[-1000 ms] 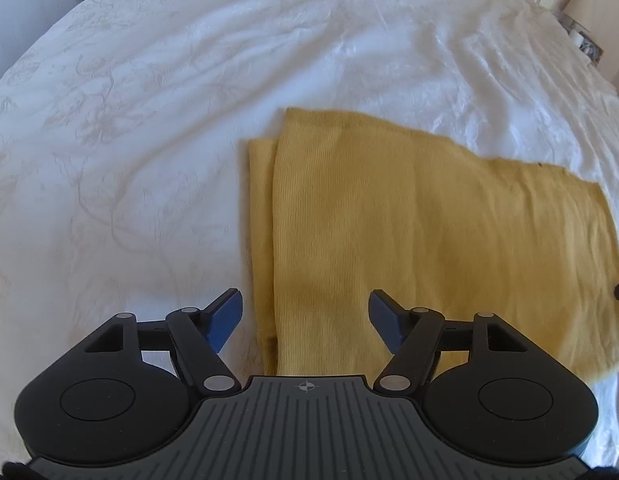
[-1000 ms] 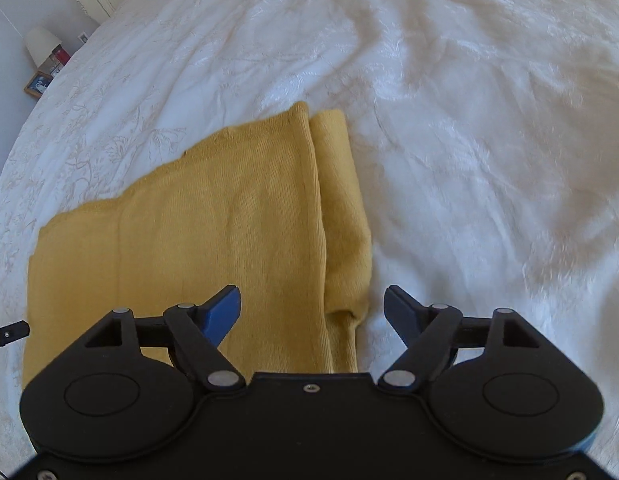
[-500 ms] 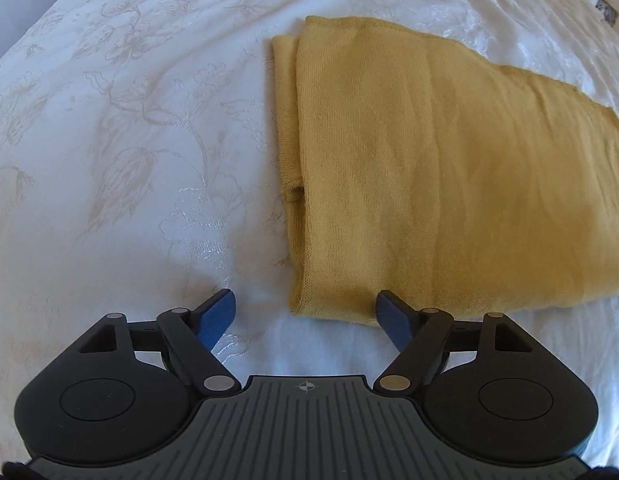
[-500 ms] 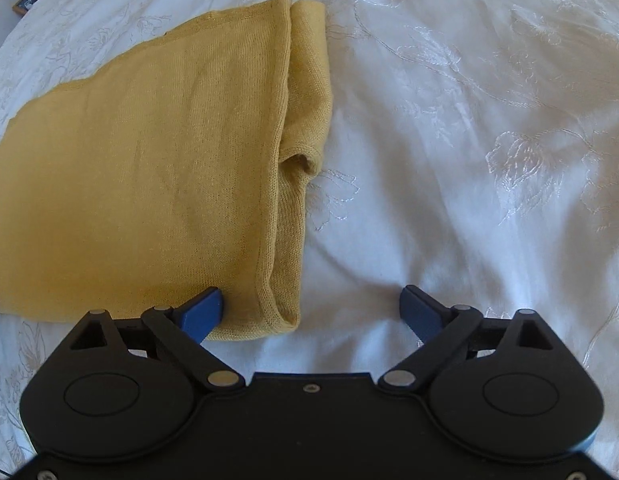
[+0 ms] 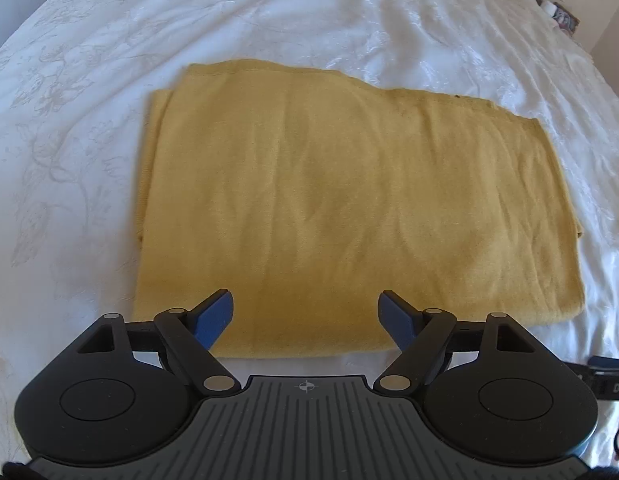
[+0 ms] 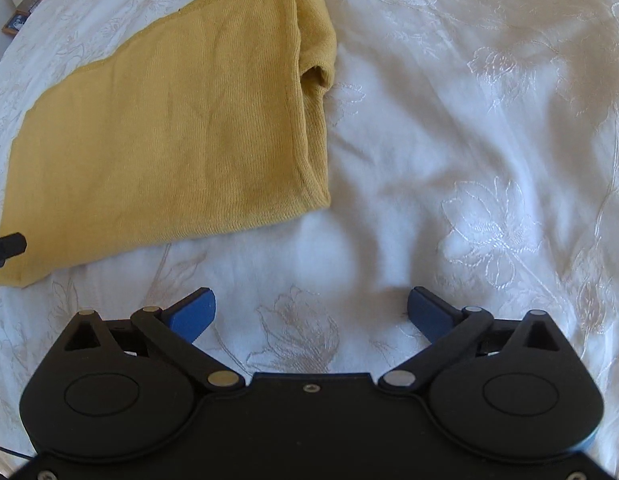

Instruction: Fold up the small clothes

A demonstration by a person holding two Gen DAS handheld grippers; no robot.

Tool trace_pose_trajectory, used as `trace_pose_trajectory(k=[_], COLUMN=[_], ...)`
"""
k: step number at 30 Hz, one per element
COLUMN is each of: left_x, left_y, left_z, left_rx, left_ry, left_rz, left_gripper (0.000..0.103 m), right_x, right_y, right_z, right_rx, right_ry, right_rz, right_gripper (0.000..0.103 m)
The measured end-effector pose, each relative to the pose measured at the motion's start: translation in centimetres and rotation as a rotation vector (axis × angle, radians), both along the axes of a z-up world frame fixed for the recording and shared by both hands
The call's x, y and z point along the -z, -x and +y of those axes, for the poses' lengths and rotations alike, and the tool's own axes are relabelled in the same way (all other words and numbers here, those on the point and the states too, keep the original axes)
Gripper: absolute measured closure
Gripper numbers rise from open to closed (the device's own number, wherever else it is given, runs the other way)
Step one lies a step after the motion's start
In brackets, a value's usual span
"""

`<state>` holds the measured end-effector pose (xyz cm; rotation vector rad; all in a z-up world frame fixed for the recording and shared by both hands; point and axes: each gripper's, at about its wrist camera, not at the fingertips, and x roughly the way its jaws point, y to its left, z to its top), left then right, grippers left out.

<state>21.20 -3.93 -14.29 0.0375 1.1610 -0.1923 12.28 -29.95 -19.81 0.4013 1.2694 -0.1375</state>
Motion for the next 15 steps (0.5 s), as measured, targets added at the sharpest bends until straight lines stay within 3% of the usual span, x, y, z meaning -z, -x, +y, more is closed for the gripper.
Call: trace_pose_trajectory(k=[7,15], left_x=[2.8,5.3], left_y=[-1.2,-1.6], left_z=[-4.0,-4.8], left_rx=[-0.001,-0.071], left_ry=[-0.052,-0.131], left_rz=[0.082,0.118], left_gripper=[0.024,0.003], right_x=[1.9,2.6], right_y=[-0.1,-0.3], right_z=[-0.1,0.3], right_rx=[-0.057,-0.109], right_ry=[-0.015,-0.039], right_rz=[0.023,0.037], right_gripper=[0.0,0.0])
